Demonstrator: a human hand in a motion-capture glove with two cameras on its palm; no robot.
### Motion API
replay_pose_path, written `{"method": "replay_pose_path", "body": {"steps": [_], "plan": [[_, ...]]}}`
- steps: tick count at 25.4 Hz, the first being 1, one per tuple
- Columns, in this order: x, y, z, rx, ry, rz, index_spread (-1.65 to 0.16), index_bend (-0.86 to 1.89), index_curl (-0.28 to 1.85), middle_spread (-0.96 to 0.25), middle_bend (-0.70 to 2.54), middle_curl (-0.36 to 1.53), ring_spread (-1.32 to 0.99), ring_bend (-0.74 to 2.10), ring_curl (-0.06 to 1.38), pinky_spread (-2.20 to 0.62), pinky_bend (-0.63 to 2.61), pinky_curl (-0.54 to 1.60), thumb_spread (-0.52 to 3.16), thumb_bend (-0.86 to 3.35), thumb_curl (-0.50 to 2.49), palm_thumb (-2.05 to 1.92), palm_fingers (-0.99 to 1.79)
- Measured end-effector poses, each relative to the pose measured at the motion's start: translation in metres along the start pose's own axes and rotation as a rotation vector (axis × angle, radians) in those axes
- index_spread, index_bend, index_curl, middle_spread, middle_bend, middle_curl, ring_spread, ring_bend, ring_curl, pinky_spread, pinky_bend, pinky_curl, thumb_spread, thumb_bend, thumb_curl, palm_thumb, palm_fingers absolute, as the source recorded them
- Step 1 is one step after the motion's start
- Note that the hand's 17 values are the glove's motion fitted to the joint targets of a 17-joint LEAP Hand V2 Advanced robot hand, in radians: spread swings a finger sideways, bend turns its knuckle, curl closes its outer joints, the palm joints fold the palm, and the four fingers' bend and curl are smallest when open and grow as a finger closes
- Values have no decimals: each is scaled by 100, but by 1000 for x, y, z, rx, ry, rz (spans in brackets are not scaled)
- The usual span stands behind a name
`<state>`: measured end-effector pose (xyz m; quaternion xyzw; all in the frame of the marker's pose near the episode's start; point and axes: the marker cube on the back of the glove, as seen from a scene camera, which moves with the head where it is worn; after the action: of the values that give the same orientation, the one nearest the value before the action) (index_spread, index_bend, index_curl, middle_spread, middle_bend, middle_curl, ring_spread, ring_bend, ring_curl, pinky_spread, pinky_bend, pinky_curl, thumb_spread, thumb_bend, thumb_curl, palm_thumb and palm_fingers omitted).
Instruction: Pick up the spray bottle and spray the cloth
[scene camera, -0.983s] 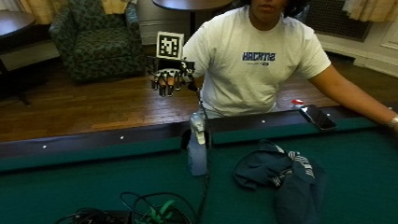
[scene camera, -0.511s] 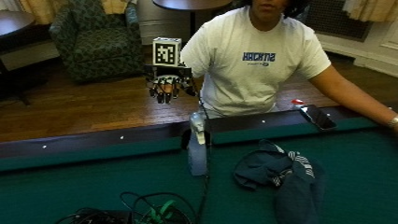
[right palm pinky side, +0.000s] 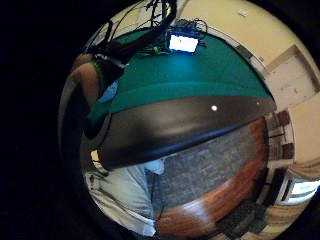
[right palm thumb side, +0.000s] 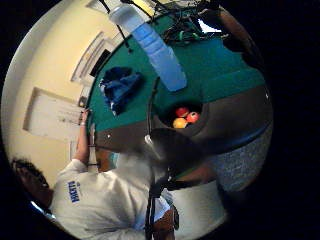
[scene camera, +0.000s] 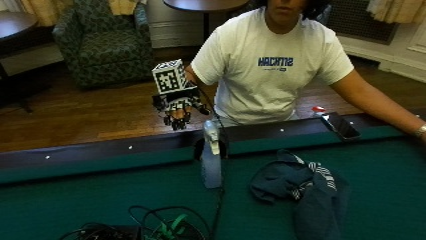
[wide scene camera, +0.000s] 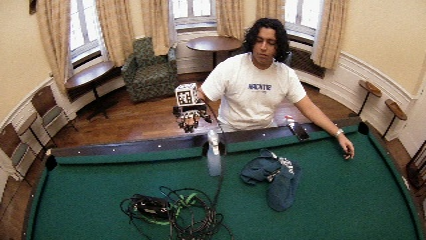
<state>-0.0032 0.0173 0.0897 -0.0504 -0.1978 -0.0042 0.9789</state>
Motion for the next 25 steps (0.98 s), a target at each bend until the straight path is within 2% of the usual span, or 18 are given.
{"method": "replay_pose_path", "body": {"steps": [5, 18, 25], "plan": [[-8, -4, 14, -97, -193, 115, -37, 11, 16, -13, 31, 31, -12, 57, 31, 14, 38, 29, 99, 0, 26, 43, 68], [-22, -48, 43, -35, -469, 155, -37, 10, 17, -12, 30, 34, -12, 55, 32, 14, 36, 31, 98, -2, 29, 47, 68], [-35, -79, 57, -38, -697, 173, -36, 10, 17, -12, 29, 35, -11, 54, 33, 14, 35, 32, 99, -1, 30, 53, 68]]}}
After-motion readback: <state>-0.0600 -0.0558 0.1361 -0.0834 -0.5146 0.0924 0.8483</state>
